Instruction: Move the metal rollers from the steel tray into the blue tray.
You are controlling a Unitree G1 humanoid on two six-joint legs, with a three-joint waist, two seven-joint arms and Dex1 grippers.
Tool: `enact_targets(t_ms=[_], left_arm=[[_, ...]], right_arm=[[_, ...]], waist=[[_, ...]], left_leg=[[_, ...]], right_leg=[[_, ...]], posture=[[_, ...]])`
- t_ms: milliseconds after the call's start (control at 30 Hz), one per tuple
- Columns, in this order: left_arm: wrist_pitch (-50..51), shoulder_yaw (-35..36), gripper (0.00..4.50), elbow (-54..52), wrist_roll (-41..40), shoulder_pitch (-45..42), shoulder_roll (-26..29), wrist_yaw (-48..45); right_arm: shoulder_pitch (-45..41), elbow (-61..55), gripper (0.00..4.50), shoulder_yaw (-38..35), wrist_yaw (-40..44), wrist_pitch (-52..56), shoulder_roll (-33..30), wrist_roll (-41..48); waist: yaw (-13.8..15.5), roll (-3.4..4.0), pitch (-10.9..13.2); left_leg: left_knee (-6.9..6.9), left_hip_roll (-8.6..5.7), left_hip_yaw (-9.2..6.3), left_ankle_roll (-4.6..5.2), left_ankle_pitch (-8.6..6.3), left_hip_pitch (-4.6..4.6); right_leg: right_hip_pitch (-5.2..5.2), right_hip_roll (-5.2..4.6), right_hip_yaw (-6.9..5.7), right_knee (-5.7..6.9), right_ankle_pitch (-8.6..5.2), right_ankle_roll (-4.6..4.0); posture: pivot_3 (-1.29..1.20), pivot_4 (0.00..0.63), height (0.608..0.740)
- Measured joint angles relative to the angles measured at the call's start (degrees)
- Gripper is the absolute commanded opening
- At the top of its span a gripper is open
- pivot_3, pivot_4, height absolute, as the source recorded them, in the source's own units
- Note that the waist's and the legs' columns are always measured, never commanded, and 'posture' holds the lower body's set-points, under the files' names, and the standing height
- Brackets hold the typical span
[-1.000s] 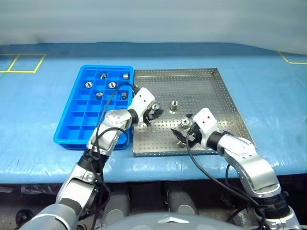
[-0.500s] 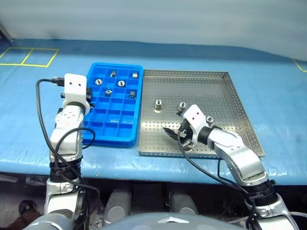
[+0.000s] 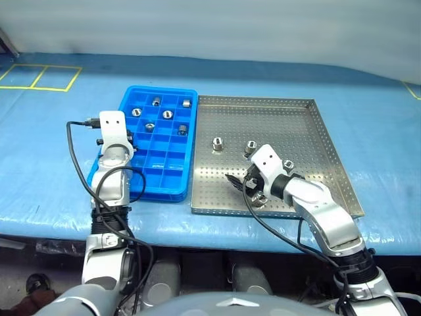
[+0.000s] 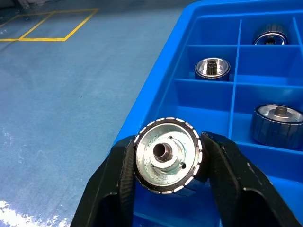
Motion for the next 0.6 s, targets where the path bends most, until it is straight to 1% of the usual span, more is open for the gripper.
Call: enact_targets(t_ms=[33, 67, 133, 300, 433, 500, 600], left_arm=[[0.00, -0.05, 3.52, -0.01, -0.02, 0.00, 0.01, -0.09], [-0.04, -0.04, 3.78, -0.03, -0.14, 0.00, -0.19, -0.07], [-0.73, 0.04, 3.78, -0.09, -1.07, 0.02, -1.17, -0.06], [-6.91, -1.40, 3.78, -3.03, -4.47, -0.61, -4.76, -2.72], [-8.84, -8.59, 3.78, -4.76, -11.99, -4.57, -7.85, -15.91], [-8.92, -12.22, 3.78, -2.18, -13.31, -7.12, -8.59, -20.12], [-8.73, -16.48, 3.78, 7.50, -12.39, -10.97, -8.31, -23.62]], right_arm=[[0.00, -0.16, 4.50, -0.06, -0.24, 0.00, 0.00, -0.09], [0.00, -0.25, 4.50, -0.09, -0.36, 0.00, 0.02, -0.11], [0.00, -0.35, 4.50, -0.09, -0.52, 0.00, 0.07, -0.15], [0.04, -0.70, 4.50, -0.32, -1.42, -0.02, 0.30, -0.75], [0.20, -1.10, 4.50, -1.56, -2.33, 0.01, -0.28, -1.40], [0.38, -1.55, 4.50, -2.00, -2.73, 0.03, -0.34, -1.71], [1.82, -3.38, 4.50, -2.41, -3.48, 0.11, -0.41, -2.31]], waist=[[-0.13, 0.00, 0.00], [-0.24, 0.00, 0.00], [-0.36, 0.00, 0.00], [-0.25, 0.00, 0.00], [-0.13, 0.00, 0.00], [-0.61, 0.00, 0.00], [-2.34, 0.03, -0.02]], left_leg=[[0.00, 0.00, 0.00, 0.00, 0.00, 0.01], [0.01, 0.00, 0.00, 0.00, 0.00, 0.01], [0.01, 0.00, 0.00, 0.00, 0.00, 0.00], [0.01, -0.01, 0.00, -0.01, 0.00, -0.03], [0.09, -0.07, 0.01, -0.01, 0.01, -0.06], [0.09, -0.08, 0.03, 0.00, 0.00, -0.04], [0.05, -0.06, 0.03, 0.01, 0.00, 0.03]], right_leg=[[0.01, 0.00, 0.00, 0.00, 0.00, 0.00], [0.01, 0.00, 0.00, 0.00, 0.00, 0.00], [0.02, 0.00, 0.00, 0.00, 0.00, 0.00], [0.02, -0.01, 0.00, -0.03, 0.01, 0.01], [0.05, -0.04, 0.03, -0.09, -0.04, -0.08], [0.07, -0.04, 0.05, -0.10, -0.05, -0.08], [0.06, 0.00, 0.08, -0.05, -0.07, -0.11]], posture=[[0.08, 0.150, 0.740], [0.08, 0.150, 0.740], [0.08, 0.150, 0.740], [0.06, 0.150, 0.740], [0.01, 0.150, 0.740], [-0.01, 0.150, 0.740], [-0.04, 0.150, 0.740]])
